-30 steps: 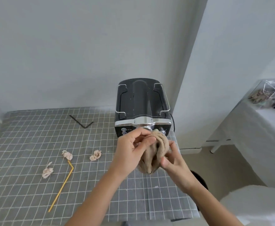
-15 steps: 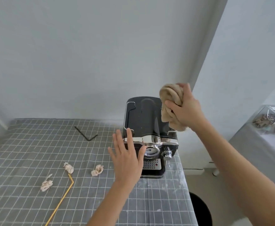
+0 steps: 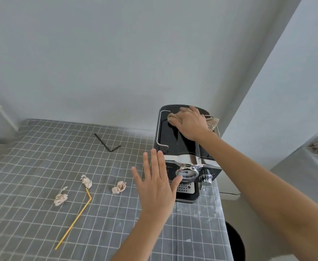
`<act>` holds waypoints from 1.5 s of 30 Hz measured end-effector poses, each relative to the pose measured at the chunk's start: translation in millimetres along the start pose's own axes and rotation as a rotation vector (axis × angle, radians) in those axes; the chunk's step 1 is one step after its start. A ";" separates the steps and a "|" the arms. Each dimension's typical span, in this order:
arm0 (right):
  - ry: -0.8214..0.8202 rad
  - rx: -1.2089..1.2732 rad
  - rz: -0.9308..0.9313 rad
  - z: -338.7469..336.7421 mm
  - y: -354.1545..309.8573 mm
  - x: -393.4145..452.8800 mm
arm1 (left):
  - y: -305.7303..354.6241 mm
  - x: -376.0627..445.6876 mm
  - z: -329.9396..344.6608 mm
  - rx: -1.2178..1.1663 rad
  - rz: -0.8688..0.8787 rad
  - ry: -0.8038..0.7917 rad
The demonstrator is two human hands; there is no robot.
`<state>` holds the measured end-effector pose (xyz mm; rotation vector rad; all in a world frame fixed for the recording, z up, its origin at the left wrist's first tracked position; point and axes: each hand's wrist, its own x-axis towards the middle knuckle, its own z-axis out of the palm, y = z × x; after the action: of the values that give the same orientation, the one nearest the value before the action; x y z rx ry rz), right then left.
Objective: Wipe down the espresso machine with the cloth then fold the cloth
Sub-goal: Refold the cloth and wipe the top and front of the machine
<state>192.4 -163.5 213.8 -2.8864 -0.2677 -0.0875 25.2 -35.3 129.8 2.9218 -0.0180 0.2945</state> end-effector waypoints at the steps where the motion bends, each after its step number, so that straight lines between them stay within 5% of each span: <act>1: -0.010 0.022 -0.020 2.4 0.8 -3.1 | 0.0 -0.1 -0.6 0.006 -0.003 -0.009; 14: -0.019 0.136 -0.308 -6.1 2.2 -95.7 | 2.0 -0.5 -11.4 0.063 -0.001 -0.066; 17: -0.090 0.365 -0.146 -37.3 7.5 -101.9 | 1.5 0.7 -12.4 0.045 0.006 -0.063; 20: 0.180 0.571 0.094 -63.2 17.9 -67.6 | 2.3 1.4 -12.3 0.023 0.014 -0.054; 24: 0.250 0.524 0.099 -50.7 11.3 3.7 | 2.3 1.3 -10.8 0.011 0.009 -0.048; 30: 0.080 0.190 -0.033 0.0 -2.7 65.4 | 1.2 2.1 -6.0 0.000 -0.001 -0.029; 33: -0.066 0.134 -0.153 -5.7 1.8 62.8 | 4.0 -0.1 -5.6 0.017 -0.014 -0.028; 40: 0.020 -0.130 -0.083 5.3 -19.5 -8.3 | 6.4 1.4 -6.6 0.047 -0.038 -0.065; 45: -0.077 0.159 -0.296 -15.4 -5.4 -35.9 | 4.1 1.3 -9.3 0.035 -0.021 -0.076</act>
<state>155.6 -168.4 227.1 -2.6760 -0.6830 -0.0066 24.5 -37.4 139.9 2.9647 0.0067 0.1817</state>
